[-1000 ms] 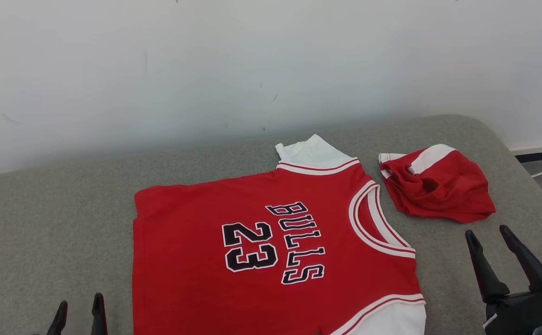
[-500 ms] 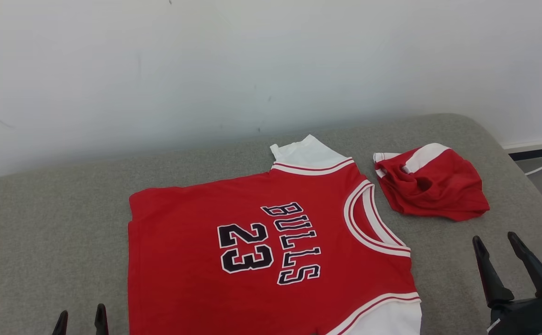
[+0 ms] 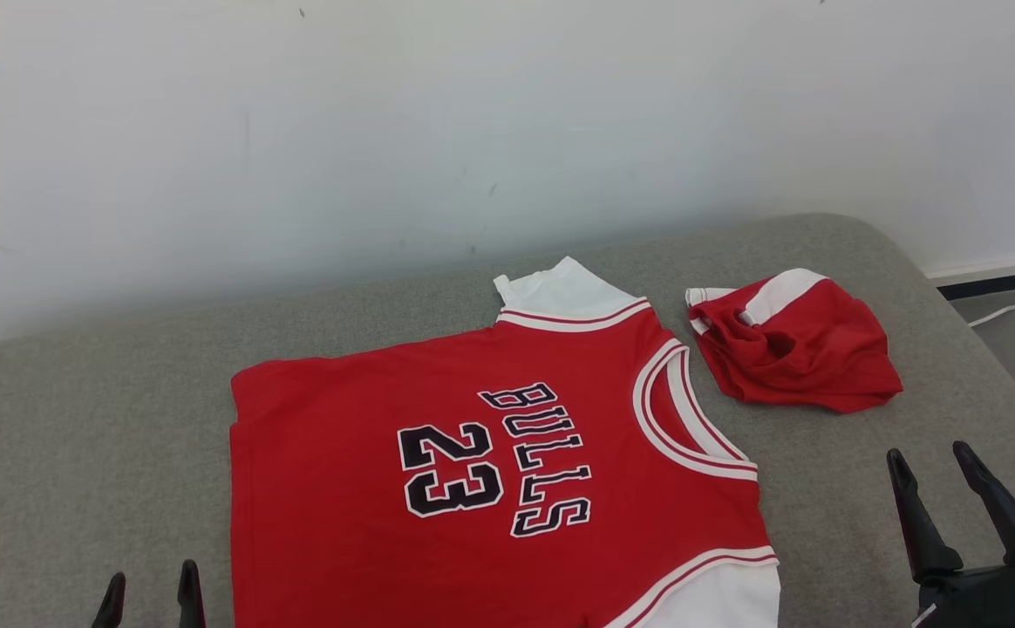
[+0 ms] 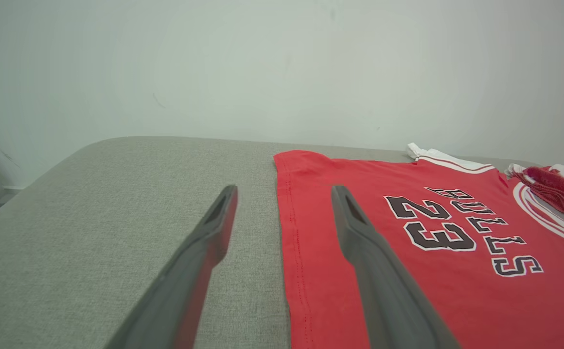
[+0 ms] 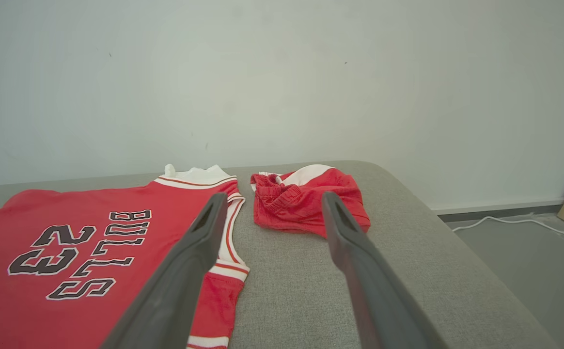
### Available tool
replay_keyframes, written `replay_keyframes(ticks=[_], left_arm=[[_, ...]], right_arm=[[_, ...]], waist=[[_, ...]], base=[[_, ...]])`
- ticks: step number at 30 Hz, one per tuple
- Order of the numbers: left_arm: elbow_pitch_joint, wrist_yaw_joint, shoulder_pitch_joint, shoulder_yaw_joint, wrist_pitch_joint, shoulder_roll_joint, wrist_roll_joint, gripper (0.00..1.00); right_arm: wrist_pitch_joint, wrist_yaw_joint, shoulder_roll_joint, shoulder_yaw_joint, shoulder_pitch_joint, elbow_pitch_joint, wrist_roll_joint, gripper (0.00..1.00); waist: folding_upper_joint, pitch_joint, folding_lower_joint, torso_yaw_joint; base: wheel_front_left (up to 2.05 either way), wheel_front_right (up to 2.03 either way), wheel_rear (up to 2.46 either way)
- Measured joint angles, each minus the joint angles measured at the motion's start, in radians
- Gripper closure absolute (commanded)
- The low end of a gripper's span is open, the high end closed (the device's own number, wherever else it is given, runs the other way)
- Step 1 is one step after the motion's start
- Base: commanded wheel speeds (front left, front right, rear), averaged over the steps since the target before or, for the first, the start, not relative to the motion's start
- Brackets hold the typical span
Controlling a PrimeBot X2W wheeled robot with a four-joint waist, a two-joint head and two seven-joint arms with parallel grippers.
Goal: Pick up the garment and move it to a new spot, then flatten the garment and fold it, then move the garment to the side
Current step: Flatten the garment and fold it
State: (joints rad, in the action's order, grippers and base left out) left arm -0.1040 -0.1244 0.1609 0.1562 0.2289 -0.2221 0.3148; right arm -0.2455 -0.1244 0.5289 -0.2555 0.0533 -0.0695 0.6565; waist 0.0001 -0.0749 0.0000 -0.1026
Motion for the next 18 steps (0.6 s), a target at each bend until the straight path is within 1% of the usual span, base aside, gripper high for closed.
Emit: replay_keyframes(ticks=[6,16,18], left_arm=[[0.02,0.0,0.0,-0.008,-0.01,0.012,-0.033,0.0],[0.042,0.0,0.0,-0.038,-0.022,0.062,-0.031,0.0],[0.043,0.0,0.0,-0.04,-0.027,0.065,-0.035,0.0]], right_arm=[[-0.001,0.0,-0.007,0.003,0.001,0.002,-0.006,0.0],[-0.002,0.0,-0.014,0.01,0.004,0.001,-0.006,0.0],[-0.002,0.0,-0.018,0.009,0.004,0.002,-0.006,0.0]], waist=[[-0.0001,-0.003,0.0,0.004],[-0.0001,-0.002,0.0001,0.016],[-0.0001,-0.002,0.0,0.018]], base=[[0.0,0.0,0.0],[0.0,0.0,0.0],[0.0,0.0,0.0]])
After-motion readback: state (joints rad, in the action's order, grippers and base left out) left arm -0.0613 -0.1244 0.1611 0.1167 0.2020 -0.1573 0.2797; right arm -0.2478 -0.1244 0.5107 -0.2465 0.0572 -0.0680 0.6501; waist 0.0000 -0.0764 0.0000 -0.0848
